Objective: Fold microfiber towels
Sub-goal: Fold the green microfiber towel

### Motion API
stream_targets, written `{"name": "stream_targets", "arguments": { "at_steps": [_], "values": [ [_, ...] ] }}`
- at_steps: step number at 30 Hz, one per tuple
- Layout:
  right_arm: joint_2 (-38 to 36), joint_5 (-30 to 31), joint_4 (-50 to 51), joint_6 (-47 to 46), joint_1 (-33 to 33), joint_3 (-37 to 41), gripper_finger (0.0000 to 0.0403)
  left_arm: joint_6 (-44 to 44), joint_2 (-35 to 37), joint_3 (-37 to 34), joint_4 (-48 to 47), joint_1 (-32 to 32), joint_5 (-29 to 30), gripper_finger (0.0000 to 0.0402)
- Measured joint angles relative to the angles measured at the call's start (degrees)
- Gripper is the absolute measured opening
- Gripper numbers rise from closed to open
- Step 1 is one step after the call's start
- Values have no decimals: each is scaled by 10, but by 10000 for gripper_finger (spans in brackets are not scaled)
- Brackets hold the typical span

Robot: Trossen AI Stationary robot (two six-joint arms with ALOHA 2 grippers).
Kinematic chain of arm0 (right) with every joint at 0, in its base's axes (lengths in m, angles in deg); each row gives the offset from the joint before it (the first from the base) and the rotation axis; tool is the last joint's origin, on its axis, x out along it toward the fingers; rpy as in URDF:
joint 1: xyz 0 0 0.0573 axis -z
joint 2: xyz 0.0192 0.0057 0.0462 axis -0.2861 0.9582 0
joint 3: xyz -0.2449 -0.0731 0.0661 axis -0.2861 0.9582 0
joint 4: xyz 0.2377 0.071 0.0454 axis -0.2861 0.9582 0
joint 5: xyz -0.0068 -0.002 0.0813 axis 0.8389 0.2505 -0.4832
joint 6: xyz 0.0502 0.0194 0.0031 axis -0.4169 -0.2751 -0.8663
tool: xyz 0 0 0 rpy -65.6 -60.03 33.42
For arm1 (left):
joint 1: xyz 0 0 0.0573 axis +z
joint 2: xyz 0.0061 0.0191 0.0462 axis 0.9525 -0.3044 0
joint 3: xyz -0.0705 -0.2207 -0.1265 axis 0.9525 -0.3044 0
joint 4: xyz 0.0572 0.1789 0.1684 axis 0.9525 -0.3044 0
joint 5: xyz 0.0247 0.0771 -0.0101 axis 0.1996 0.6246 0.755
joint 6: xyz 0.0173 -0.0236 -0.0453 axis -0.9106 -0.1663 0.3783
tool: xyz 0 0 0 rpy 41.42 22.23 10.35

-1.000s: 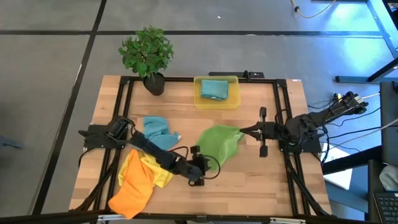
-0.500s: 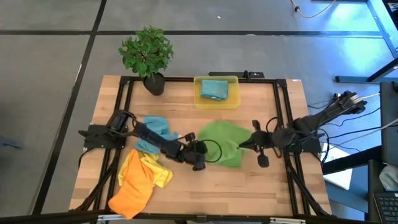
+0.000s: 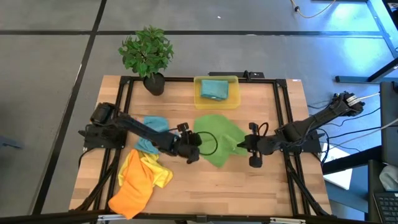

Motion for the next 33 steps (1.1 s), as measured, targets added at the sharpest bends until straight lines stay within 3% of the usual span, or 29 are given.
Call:
{"name": "stream_targets", "arguments": {
  "at_steps": [5,12,16,25,30,33],
  "values": [
    [22,2,-4,0,16,0,0,-60,21,0,42,-56,50,135],
    [38,2,-10,1,32,0,0,-199,-42,0,261,-106,-51,135],
    [37,-1,-12,-2,35,0,0,-245,-99,5,359,-110,-60,140],
    [37,-12,-12,-10,35,0,0,-239,-192,66,359,-69,-134,158],
    [37,-12,-12,-10,35,0,0,-230,-194,89,313,-56,-138,168],
    [37,-12,-12,-10,35,0,0,-224,-195,90,294,-50,-174,168]
  ]
}}
